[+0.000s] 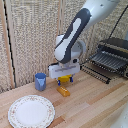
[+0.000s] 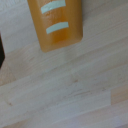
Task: Kindly employ your clamp to softly take hold of the bread. Delicately rest it on the oven pan, verifying that it is even on the surface. Using your clamp and attentiveness, smoothly glide the pan into the oven and along the appropriate brackets, securing it in position.
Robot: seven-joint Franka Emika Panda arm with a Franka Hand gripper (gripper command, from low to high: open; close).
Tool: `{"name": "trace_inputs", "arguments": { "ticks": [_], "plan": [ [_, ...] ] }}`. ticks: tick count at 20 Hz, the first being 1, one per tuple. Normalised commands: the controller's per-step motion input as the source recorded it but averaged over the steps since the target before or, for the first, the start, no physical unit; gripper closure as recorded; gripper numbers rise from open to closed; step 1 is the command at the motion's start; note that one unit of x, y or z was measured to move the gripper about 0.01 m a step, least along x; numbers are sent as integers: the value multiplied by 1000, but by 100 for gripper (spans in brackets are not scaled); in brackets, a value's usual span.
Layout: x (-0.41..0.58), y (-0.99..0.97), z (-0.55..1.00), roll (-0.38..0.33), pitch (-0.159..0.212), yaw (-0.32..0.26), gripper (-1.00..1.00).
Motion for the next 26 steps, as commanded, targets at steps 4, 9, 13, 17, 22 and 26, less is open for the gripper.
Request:
{"name": "trace_inputs", "arguments": {
  "ticks": [4,9,13,17,22,26],
  "plan": [
    [191,0,-190,-5,11,79,-100],
    [237,-5,-201,0,0,87,-100],
    [239,-34,-193,0,0,83,-100],
    [191,-2,-151,0,0,73,-100],
    [41,78,-17,-24,22,25,100],
    [20,85,-22,-18,11,3,100]
  ]
}}
